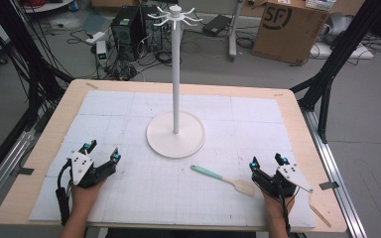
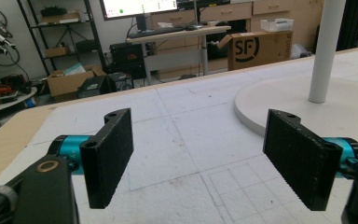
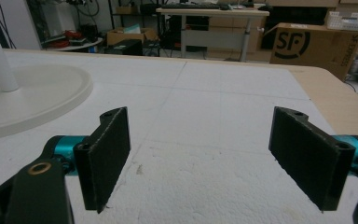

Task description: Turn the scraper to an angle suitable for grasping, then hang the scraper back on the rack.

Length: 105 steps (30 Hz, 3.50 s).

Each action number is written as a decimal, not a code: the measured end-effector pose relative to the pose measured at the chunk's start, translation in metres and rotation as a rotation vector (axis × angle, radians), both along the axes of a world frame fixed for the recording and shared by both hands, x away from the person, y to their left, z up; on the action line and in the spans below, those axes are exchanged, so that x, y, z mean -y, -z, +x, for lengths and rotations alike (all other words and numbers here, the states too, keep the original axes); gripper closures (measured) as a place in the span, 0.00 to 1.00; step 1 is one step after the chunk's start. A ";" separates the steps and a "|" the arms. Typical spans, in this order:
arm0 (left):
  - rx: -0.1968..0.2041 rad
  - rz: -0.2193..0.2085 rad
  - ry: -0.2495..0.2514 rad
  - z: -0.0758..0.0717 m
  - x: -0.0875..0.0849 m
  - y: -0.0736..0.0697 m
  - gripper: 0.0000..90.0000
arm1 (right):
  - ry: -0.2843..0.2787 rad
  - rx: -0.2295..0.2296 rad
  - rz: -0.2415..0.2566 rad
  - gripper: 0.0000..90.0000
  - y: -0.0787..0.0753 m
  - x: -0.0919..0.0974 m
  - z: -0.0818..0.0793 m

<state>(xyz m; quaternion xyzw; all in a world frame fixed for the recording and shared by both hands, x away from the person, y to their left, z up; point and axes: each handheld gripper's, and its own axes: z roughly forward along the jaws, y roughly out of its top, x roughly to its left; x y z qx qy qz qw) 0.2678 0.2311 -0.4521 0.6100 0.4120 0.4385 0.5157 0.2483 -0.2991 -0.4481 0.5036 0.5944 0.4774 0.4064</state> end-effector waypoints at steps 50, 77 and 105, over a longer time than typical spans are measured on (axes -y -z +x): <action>-0.027 -0.016 0.000 0.003 -0.002 -0.001 0.29 | -0.038 -0.077 0.062 0.21 0.000 0.005 0.008; -0.002 -0.001 0.013 0.000 -0.001 0.000 0.29 | -0.459 -0.178 0.039 0.30 -0.002 -0.002 0.013; 0.000 0.004 0.013 0.000 0.000 0.000 0.29 | -0.744 -0.363 -0.197 0.29 0.000 -0.047 0.025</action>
